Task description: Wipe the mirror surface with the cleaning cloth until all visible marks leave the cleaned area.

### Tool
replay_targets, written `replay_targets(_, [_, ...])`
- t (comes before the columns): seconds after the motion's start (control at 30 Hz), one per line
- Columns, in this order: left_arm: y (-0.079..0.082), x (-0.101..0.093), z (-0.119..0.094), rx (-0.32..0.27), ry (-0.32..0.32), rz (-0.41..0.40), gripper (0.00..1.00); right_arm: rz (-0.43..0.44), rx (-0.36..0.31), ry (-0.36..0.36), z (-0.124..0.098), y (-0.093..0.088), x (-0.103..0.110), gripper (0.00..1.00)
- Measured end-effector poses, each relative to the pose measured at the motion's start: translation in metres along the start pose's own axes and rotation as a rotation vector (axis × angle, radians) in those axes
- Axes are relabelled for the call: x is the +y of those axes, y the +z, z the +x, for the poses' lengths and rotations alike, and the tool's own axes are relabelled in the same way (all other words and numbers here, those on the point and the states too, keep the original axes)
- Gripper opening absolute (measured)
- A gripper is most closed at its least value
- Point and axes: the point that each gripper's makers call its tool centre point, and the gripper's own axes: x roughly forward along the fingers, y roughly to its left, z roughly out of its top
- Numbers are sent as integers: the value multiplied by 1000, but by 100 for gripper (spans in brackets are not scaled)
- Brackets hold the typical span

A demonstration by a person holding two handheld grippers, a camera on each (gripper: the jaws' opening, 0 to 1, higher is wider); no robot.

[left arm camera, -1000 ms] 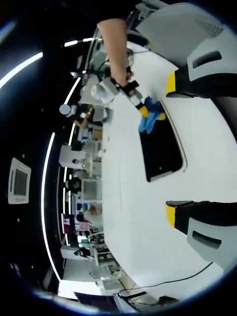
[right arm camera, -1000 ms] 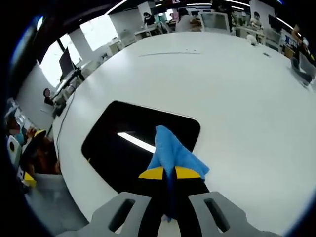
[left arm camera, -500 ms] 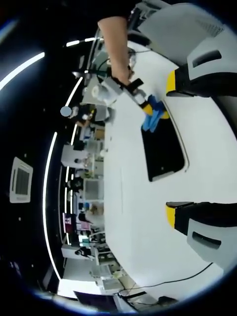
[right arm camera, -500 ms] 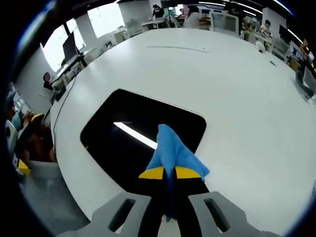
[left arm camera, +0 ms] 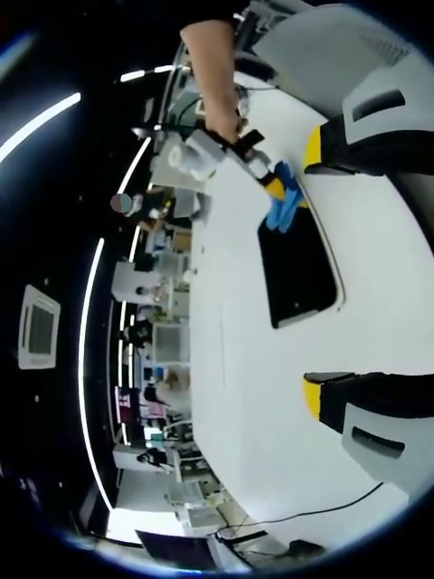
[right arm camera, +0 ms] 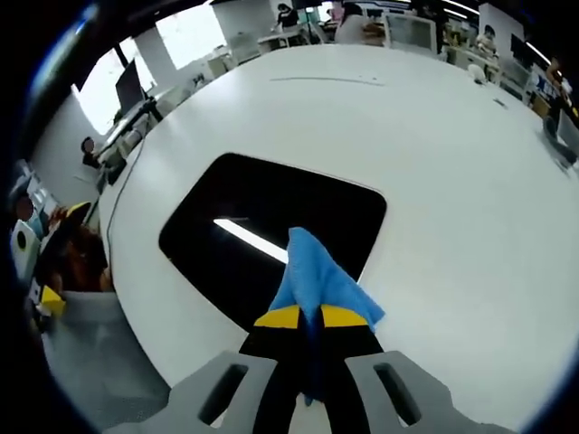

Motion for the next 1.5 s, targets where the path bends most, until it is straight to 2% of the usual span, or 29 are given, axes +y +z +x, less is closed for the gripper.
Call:
replay_targets(0.17, [1,-1,0,-4,-8,1,89,42,1,7,-2,-4,3,1])
replay_targets(0.37, [3,-1,0,-18,-10,-12,88,7,15,-14,-2,-4,6,1])
replay_targets(0.4, [3,-1,0,-19,-9,-12,88,-38,15,-26,-1,-3,5,1])
replay_targets(0.47, [3,-1,0,-21,-10,-14,89,-39,15,-18,0,-4,9,1])
replay_targets(0.6, [4,-3,0,-24,-19,-10,88,-66,20,-47,1,-3,9,1])
replay_targets(0.7, [4,-3,0,-23,-19,-12,88,-41,2,-9,3,-1,15,1])
replay_targets(1.0, [2,-3,0,-17,-15,-13,88,-52,-23,29,9,4,35,1])
replay_targets(1.5, [3,-3,0,-24,-17,-18,87,-102,-37,30,10,6,38,1])
